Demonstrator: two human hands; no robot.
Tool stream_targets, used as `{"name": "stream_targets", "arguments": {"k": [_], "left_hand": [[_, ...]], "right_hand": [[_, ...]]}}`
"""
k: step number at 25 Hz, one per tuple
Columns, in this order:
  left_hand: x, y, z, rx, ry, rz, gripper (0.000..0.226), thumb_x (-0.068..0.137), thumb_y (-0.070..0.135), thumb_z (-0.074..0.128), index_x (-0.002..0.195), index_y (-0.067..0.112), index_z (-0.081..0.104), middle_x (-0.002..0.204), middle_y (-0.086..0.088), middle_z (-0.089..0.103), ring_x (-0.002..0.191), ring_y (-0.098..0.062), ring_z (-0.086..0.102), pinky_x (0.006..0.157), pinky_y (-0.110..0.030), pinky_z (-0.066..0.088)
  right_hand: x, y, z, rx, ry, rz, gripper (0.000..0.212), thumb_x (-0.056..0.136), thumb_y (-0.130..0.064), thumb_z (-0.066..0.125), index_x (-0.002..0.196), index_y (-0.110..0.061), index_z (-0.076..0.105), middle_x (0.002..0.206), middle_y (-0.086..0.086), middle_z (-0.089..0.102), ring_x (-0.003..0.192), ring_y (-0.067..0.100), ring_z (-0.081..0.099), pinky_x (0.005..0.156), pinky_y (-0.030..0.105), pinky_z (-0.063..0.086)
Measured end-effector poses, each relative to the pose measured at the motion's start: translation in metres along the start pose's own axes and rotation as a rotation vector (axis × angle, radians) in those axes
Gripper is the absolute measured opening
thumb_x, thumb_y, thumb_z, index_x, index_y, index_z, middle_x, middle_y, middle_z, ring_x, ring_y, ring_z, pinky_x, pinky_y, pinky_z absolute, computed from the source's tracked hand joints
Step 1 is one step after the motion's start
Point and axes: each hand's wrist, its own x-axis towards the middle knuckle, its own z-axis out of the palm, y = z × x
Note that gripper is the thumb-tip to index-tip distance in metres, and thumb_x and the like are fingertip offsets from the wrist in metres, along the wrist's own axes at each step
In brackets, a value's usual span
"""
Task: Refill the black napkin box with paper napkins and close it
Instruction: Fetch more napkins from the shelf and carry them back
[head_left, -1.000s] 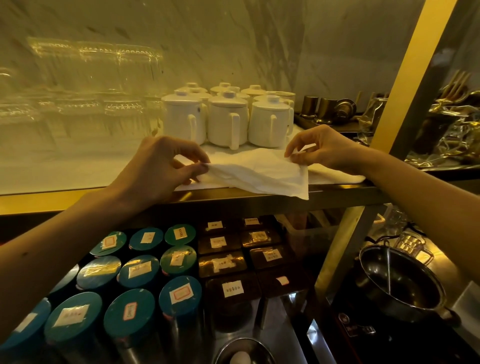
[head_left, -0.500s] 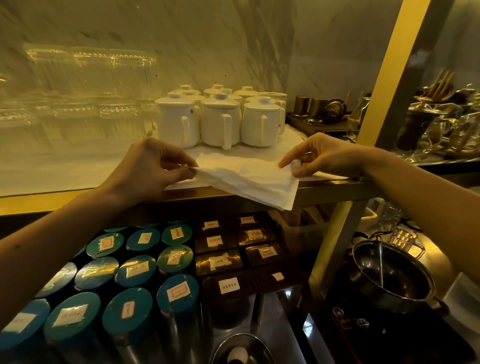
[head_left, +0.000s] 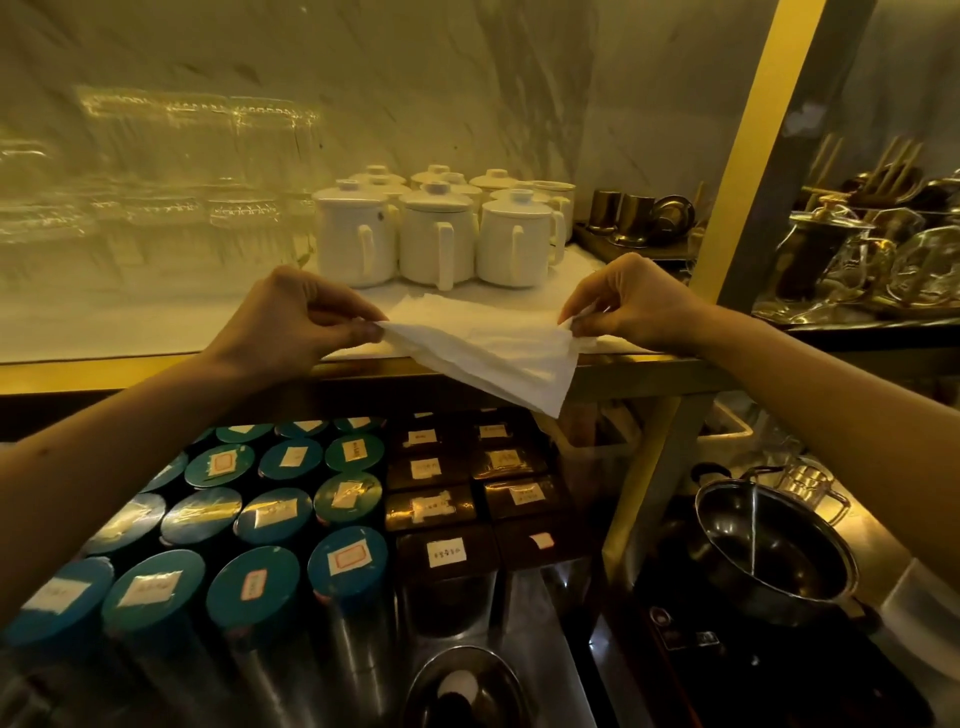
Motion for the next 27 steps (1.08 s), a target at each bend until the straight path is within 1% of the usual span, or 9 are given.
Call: {"name": "stream_targets", "arguments": {"k": [3,7,9,12,15,19,21,23,27], "left_hand": [[-0.004,0.005,0.000,-0.015,0.069,0.018,0.022,0.081,0.010,0.072,0.100,0.020,0.071,0.088,0.005,0.072,0.085,0.002,0.068,0.075,-0.007,0.051],[-0.009,0.017,-0.008,-0.040,0.096,0.091,0.023,0.082,0.009,0.070,0.098,0.026,0.070,0.089,0.009,0.070,0.087,0.004,0.067,0.079,-0.008,0.051],[-0.013,0.024,-0.009,-0.064,0.087,0.134,0.022,0.082,0.010,0.069,0.099,0.025,0.069,0.090,0.011,0.069,0.087,0.006,0.066,0.079,-0.006,0.050],[-0.023,0.035,-0.007,-0.141,0.056,0.190,0.020,0.084,0.013,0.068,0.100,0.025,0.070,0.092,0.014,0.069,0.089,0.007,0.066,0.077,-0.005,0.049],[-0.031,0.049,0.004,-0.249,-0.018,0.270,0.020,0.083,0.017,0.069,0.096,0.032,0.068,0.091,0.020,0.067,0.089,0.011,0.064,0.074,-0.001,0.047],[-0.046,0.091,0.043,-0.349,-0.160,0.417,0.019,0.085,0.021,0.067,0.100,0.033,0.068,0.092,0.026,0.062,0.086,0.022,0.057,0.068,0.004,0.041],[-0.061,0.124,0.067,-0.461,-0.254,0.462,0.019,0.084,0.020,0.068,0.098,0.033,0.070,0.090,0.024,0.065,0.086,0.017,0.061,0.067,0.002,0.043],[-0.086,0.171,0.100,-0.589,-0.371,0.534,0.020,0.083,0.017,0.070,0.096,0.032,0.071,0.090,0.021,0.068,0.086,0.010,0.065,0.069,-0.001,0.046],[-0.141,0.255,0.143,-0.822,-0.533,0.628,0.019,0.080,0.013,0.074,0.096,0.024,0.074,0.092,0.012,0.072,0.085,0.002,0.070,0.073,-0.008,0.051]], "right_hand": [[-0.008,-0.008,-0.003,0.009,0.023,-0.025,0.016,0.083,-0.001,0.069,0.093,-0.013,0.075,0.086,-0.003,0.070,0.082,0.009,0.064,0.077,0.019,0.052],[-0.033,-0.028,-0.016,0.013,0.092,0.001,0.014,0.085,0.000,0.067,0.095,-0.008,0.074,0.087,0.003,0.071,0.083,0.017,0.066,0.079,0.023,0.055],[-0.054,-0.044,-0.024,0.010,0.120,0.028,0.014,0.085,0.000,0.066,0.095,-0.007,0.073,0.087,0.004,0.071,0.080,0.013,0.067,0.073,0.020,0.057],[-0.096,-0.072,-0.033,-0.049,0.180,0.096,0.013,0.085,-0.004,0.068,0.090,-0.015,0.073,0.086,-0.002,0.070,0.079,0.005,0.066,0.068,0.015,0.054],[-0.154,-0.102,-0.040,-0.106,0.257,0.231,0.012,0.084,-0.005,0.069,0.091,-0.013,0.074,0.088,-0.006,0.070,0.083,0.005,0.066,0.070,0.014,0.055],[-0.261,-0.149,-0.044,-0.196,0.369,0.486,0.016,0.082,-0.004,0.071,0.093,-0.015,0.075,0.089,-0.006,0.072,0.083,0.003,0.067,0.071,0.015,0.054],[-0.319,-0.176,-0.047,-0.262,0.411,0.625,0.016,0.082,-0.003,0.071,0.095,-0.012,0.075,0.093,0.002,0.073,0.086,0.010,0.068,0.079,0.021,0.055],[-0.389,-0.213,-0.054,-0.334,0.476,0.770,0.018,0.082,-0.002,0.071,0.095,-0.013,0.075,0.096,0.004,0.072,0.089,0.012,0.067,0.083,0.023,0.056],[-0.501,-0.284,-0.060,-0.403,0.555,0.958,0.022,0.083,-0.006,0.071,0.094,-0.025,0.072,0.094,-0.005,0.072,0.088,0.005,0.068,0.081,0.014,0.054]]}}
